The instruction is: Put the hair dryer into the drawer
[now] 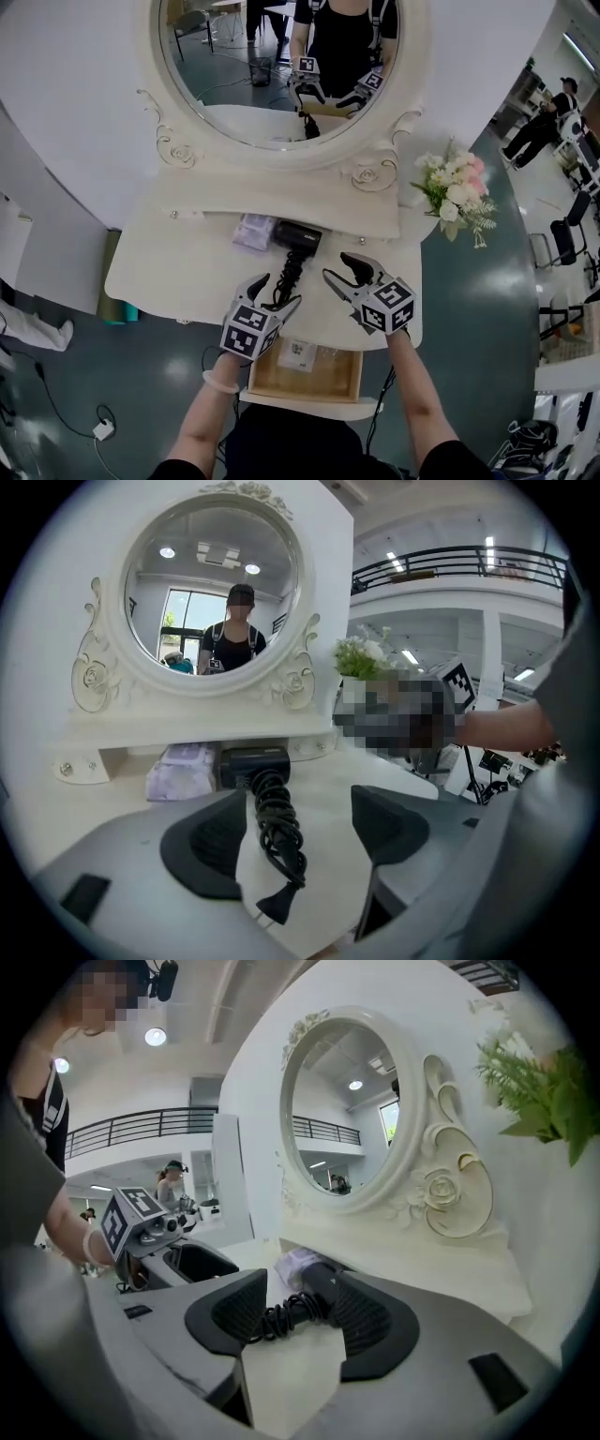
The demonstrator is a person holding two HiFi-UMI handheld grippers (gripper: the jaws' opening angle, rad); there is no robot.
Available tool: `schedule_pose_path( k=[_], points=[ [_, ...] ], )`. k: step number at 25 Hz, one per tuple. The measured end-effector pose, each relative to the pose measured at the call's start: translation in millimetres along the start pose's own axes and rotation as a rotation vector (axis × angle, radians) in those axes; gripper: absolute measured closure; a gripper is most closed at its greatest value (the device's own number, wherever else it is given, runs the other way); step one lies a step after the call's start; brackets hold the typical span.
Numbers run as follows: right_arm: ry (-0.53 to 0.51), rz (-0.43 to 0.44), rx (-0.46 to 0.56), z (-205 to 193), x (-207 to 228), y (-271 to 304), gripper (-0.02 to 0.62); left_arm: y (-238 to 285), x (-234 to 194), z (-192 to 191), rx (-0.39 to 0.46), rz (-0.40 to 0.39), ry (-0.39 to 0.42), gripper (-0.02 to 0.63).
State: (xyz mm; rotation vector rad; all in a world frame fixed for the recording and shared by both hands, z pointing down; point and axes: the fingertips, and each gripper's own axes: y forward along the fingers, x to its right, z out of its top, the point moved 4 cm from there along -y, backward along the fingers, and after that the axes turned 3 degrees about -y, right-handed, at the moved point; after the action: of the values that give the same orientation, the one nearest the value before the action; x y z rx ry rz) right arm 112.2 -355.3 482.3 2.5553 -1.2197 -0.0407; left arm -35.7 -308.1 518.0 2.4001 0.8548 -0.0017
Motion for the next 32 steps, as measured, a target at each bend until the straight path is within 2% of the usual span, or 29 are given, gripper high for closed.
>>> schedule_pose_path(
  k=[3, 12, 16, 22, 27, 30, 32],
  points=[
    [0.008, 0.025, -0.019, -9, 12, 17, 0.355, 17, -7, -7, -0.046, 0.013, 0.001, 0.216],
    [0.059, 0.067, -0.045, -37, 42, 56, 0.301, 51, -24, -19, -0.122, 0.039, 0.004, 0.215],
    [0.041, 0.092, -0.074, -47, 47, 68, 0.295, 64, -22, -21, -0.149, 0.024, 0.002, 0.215],
    [-0.033, 0.127, -0.104, -55, 51, 84, 0.295, 85, -21, -19, -0.168, 0.025, 0.053, 0.215],
    [-0.015, 0.139, -0.096, -57, 55, 92, 0.295, 97, -22, -28, -0.276, 0.014, 0.063, 0.215],
    [-0.023, 0.132, -0.108, -62, 56, 97, 0.294, 100, -23, -32, -0.336, 0.026, 0.074, 0.274],
    [-0.013, 0.124, -0.105, -62, 56, 100, 0.288, 101, -24, -33, -0.346, 0.020, 0.069, 0.281]
  ],
)
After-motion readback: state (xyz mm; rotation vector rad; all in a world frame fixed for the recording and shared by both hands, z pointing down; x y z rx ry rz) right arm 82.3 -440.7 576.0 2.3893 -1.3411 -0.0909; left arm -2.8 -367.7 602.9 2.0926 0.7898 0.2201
